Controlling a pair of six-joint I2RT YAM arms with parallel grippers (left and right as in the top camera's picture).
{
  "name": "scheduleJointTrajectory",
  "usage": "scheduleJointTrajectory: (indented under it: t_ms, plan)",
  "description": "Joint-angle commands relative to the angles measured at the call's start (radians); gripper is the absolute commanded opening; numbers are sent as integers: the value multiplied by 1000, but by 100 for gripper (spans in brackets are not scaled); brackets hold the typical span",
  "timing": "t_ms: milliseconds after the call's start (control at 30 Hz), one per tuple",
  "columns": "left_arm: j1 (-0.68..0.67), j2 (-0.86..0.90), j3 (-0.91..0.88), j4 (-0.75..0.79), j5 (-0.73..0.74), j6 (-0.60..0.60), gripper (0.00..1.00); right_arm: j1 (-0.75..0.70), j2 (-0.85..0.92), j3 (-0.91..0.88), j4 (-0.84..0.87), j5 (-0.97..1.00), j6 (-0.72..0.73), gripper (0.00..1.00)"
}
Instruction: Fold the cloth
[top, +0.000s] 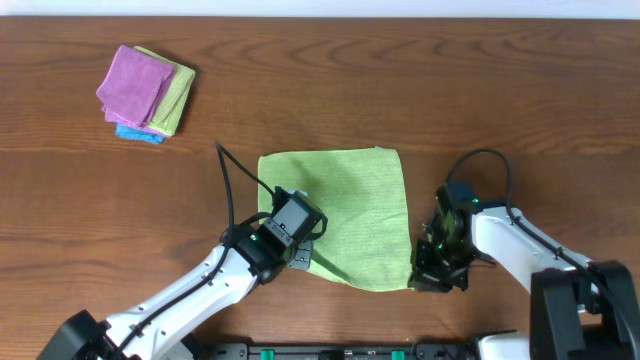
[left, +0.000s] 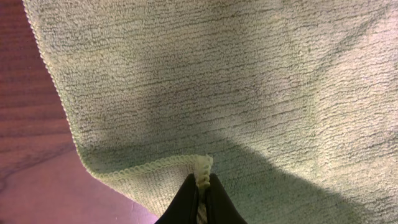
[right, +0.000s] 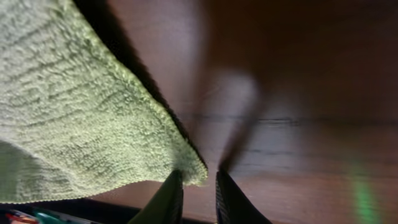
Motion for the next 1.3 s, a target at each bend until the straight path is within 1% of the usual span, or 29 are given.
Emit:
scheduleJointTrajectory:
  t_ms: [0,33,167,267,367,467,500,567,600,633,900,1100,1267]
  plan:
    - [2,-10,14,-3,-26,-19,6,10,7,-14,52,20,16,22]
    - [2,-10,14,-3,-26,-19,6,14,7,-15,60,21,16,24]
    - [2,-10,14,-3,-26,-18,6,56,7,-15,88,26,28,27]
    - [2,-10,14,-3,-26,-18,6,107,7,-15,117,48,67,24]
    - [2,-10,14,-3,-26,-18,6,152,7,-15,119,96,111,24]
    - [2,-10,14,-3,-26,-18,6,172,7,-15,122,103,137,11]
    - [2,-10,14,-3,-26,-18,6,172,7,-15,121,103,140,8]
    - [2,-10,14,-3,-27,-18,6,172,7,-15,121,99,140,7]
    - [2,-10,14,-3,-28,-18,6,172,7,-15,121,99,140,2]
    - [2,-10,14,-3,-28,-18,6,172,7,-15,121,99,141,1]
    - [2,-10,14,-3,-29,-18,6,171,5,3,106,66,148,2]
    - [2,-30,14,-3,-48,-35,6,171,-44,89,40,72,147,2]
    - [2,-120,14,-7,-71,-45,6,171,-135,190,-27,105,147,1]
